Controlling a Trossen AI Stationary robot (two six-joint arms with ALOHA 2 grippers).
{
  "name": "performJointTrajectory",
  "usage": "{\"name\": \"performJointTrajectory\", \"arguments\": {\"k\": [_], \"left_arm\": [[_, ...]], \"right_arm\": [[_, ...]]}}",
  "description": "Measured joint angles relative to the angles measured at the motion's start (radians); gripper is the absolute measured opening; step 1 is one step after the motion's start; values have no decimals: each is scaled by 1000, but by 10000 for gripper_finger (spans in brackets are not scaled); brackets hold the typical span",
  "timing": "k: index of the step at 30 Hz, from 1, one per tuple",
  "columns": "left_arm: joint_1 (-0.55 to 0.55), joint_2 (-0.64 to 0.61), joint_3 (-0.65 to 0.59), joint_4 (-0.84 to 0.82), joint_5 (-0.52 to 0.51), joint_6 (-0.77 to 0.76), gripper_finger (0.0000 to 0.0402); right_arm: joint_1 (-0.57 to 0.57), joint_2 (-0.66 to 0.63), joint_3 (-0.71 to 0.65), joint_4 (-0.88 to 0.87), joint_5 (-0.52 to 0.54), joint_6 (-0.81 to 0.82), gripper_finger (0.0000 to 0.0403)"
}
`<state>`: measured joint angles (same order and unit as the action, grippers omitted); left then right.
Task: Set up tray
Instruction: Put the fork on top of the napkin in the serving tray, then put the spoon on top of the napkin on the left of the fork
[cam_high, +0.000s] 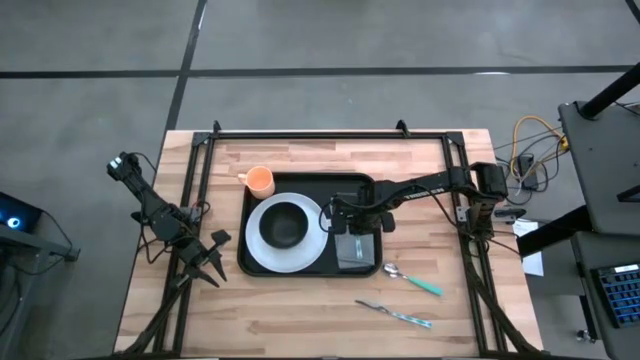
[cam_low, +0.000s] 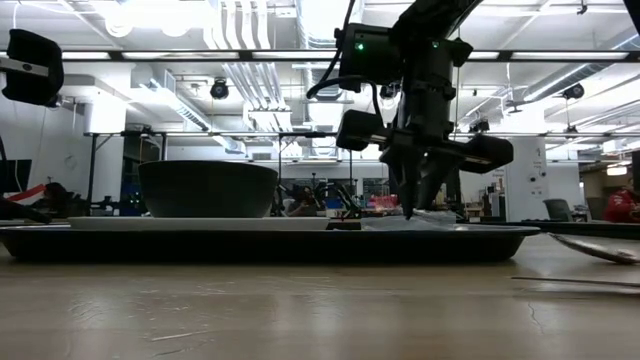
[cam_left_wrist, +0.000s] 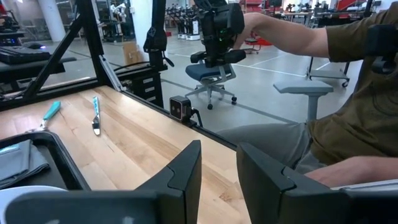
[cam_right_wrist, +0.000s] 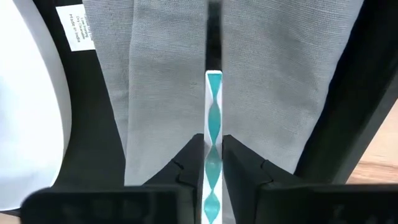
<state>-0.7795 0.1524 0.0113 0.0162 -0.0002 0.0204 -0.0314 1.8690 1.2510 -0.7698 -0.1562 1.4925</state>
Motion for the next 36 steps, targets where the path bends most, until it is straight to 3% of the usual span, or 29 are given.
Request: {"name": "performJointTrajectory", "arguments": {"k": [8,24,36], "left_arm": [[0,0,0,0,0,0,84],[0,0,0,0,0,0,84],[0,0,0,0,0,0,84]], "right_arm": [[0,0,0,2,2,13,70],[5,0,-1,72,7,-106,63],[25,0,-6,72,84,-161,63]]}}
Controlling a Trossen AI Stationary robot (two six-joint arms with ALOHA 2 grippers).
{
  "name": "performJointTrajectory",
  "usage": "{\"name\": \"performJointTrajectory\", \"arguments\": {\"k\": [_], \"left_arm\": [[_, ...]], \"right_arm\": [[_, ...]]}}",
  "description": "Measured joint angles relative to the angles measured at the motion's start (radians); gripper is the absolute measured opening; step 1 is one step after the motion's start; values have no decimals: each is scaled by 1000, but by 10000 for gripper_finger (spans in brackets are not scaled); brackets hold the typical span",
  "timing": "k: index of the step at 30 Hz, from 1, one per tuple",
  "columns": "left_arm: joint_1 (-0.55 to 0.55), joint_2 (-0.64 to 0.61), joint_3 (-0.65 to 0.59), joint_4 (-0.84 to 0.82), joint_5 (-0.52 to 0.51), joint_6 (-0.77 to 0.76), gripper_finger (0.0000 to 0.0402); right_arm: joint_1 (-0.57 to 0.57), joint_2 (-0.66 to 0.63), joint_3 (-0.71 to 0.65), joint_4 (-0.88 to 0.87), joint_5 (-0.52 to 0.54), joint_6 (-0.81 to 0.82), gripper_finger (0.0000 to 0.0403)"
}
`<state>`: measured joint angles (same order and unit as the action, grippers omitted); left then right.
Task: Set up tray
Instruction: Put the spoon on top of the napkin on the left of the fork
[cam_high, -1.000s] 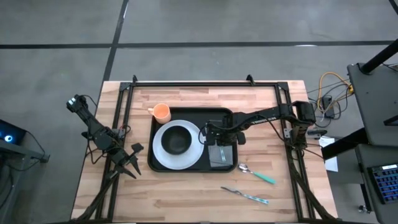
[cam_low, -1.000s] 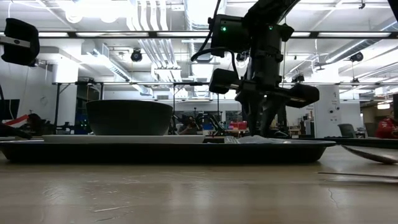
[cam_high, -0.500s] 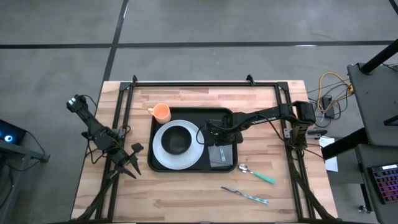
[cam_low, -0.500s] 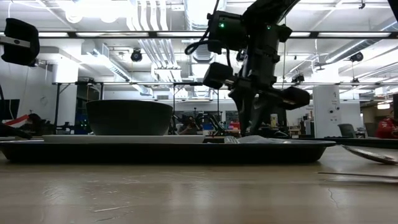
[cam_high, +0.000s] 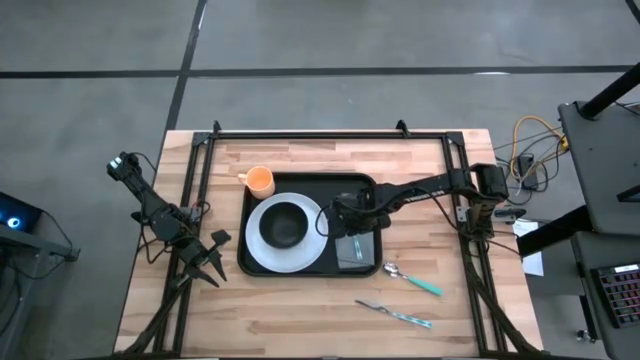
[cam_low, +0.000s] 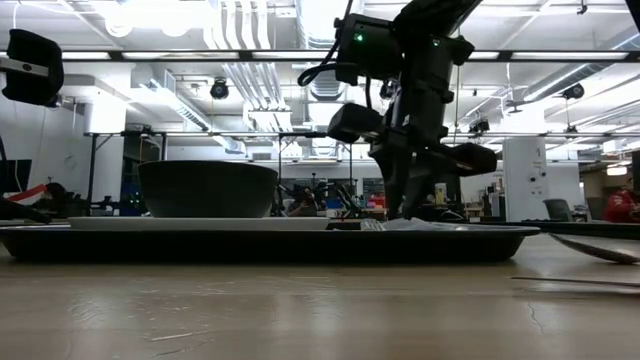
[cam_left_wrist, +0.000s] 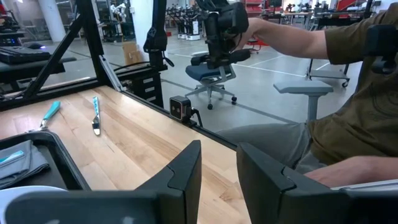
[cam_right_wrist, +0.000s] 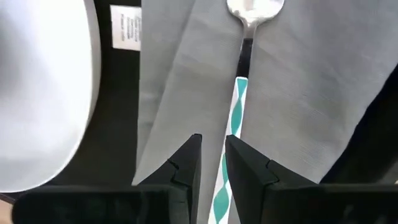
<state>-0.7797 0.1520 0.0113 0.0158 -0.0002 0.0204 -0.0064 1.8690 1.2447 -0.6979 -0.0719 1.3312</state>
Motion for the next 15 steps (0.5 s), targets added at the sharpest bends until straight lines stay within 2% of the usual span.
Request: {"name": "performJointTrajectory", "arguments": {"k": [9,15], "left_arm": [[0,0,0,0,0,0,84],[0,0,0,0,0,0,84]], "right_arm": [[27,0,-36,10,11,3,63],[35,78,-21,48,-7,-26,63]]}}
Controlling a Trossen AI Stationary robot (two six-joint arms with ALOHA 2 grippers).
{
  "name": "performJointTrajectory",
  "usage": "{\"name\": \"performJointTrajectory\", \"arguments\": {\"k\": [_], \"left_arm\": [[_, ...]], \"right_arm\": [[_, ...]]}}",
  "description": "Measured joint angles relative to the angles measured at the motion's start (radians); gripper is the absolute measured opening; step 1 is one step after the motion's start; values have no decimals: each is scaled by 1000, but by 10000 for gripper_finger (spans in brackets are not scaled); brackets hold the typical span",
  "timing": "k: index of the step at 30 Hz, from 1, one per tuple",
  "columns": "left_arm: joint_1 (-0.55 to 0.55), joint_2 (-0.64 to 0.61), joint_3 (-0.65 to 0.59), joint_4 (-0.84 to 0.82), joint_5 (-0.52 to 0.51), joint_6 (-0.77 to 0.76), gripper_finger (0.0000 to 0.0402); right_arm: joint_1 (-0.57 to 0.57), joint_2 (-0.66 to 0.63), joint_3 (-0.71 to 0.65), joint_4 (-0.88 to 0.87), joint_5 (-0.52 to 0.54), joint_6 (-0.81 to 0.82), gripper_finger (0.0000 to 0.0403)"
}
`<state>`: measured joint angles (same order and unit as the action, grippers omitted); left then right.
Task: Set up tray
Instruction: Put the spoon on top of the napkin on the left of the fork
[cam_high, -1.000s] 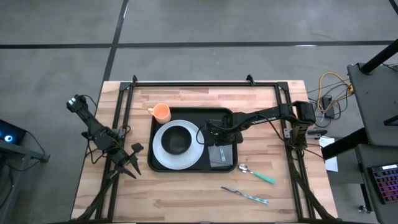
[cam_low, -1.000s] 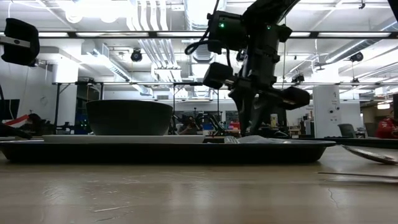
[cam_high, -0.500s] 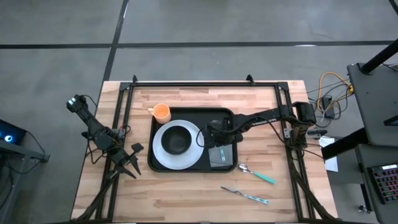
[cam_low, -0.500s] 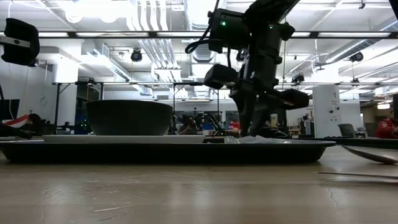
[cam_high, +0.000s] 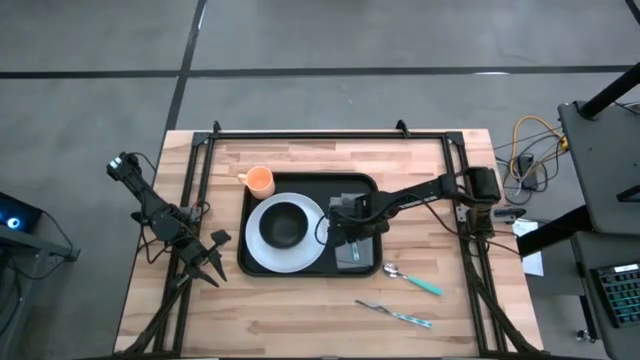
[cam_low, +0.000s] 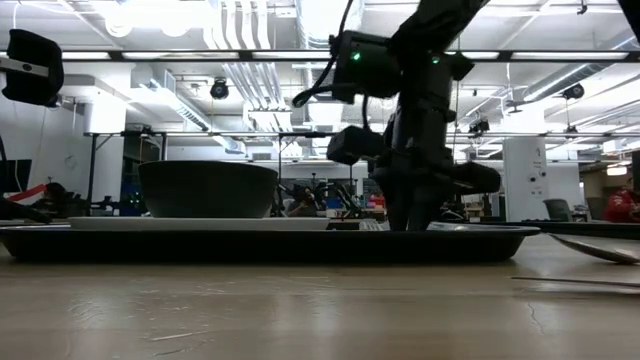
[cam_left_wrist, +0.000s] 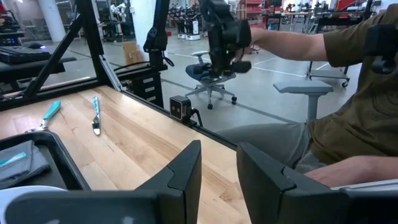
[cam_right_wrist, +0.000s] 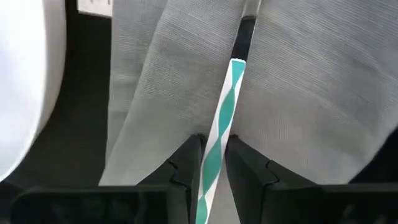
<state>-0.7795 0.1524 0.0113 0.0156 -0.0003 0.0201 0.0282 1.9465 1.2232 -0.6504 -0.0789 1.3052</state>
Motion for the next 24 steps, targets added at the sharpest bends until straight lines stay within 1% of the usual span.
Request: {"name": "performJointTrajectory", "arguments": {"k": [5,8,12,16,20,24], "left_arm": [[0,1,0,1,0,0,84],[0,1,0,1,0,0,84],[0,1,0,1,0,0,84],[0,0,0,1,0,0,84],[0,0,0,1,0,0,84],[0,0,0,2,0,0,84]], "right_arm": [[-5,78,44,-32,-22,-15,63],[-5,95,71,-68,-22,-10,59],[-5,91,107,-122,-19,9,40],[-4,86,154,-147,4,-4,20],[-4,91,215,-171,54,12,20],[-2,90,256,-182,76,64,20]]}}
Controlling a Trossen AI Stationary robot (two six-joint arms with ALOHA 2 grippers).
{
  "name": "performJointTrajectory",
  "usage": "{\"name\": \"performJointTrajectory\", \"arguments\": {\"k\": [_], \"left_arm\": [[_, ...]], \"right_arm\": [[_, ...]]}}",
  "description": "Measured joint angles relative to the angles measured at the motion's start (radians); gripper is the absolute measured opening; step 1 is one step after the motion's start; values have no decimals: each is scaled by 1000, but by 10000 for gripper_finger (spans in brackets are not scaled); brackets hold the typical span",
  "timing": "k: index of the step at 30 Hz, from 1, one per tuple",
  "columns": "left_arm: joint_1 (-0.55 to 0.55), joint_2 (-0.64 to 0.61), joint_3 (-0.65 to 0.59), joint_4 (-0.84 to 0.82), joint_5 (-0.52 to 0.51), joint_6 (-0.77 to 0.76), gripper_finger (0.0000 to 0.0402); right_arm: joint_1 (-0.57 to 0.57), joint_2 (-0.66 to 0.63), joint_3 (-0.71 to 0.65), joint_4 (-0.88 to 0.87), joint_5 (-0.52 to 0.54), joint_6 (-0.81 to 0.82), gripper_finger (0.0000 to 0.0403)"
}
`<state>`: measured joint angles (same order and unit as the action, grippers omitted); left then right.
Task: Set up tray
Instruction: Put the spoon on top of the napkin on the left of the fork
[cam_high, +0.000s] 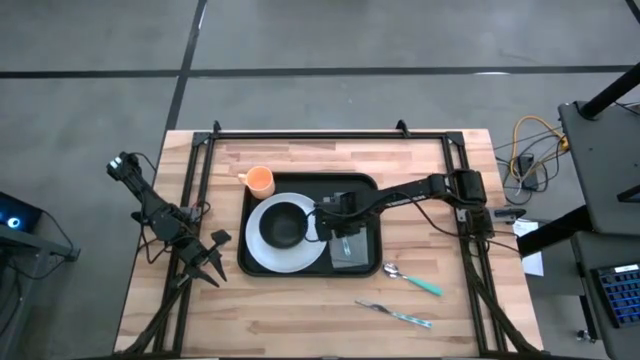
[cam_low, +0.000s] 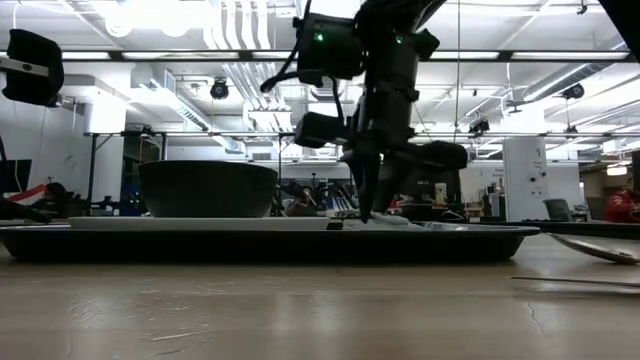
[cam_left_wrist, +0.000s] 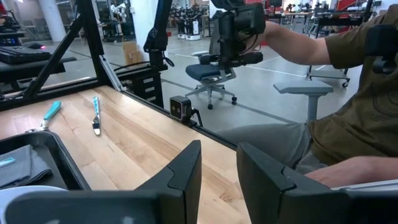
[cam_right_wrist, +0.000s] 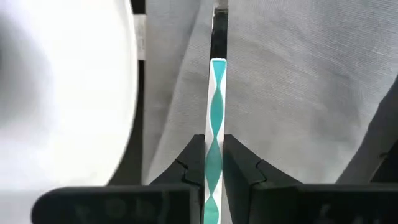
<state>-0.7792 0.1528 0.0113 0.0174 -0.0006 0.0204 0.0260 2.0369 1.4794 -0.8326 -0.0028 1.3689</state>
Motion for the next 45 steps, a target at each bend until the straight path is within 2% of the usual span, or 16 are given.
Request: {"name": "performJointTrajectory", "arguments": {"k": [6,10,26,45], "left_arm": [[0,0,0,0,0,0,84],[0,0,0,0,0,0,84],[0,0,0,1,0,0,84],[0,0,0,1,0,0,84]], "right_arm": [[13,-3,16,-1,1,102,20],[22,-3,3,-2,-59,174,19],[22,-3,-71,-31,-73,227,20],[23,-4,-91,-17,-49,183,87]]}}
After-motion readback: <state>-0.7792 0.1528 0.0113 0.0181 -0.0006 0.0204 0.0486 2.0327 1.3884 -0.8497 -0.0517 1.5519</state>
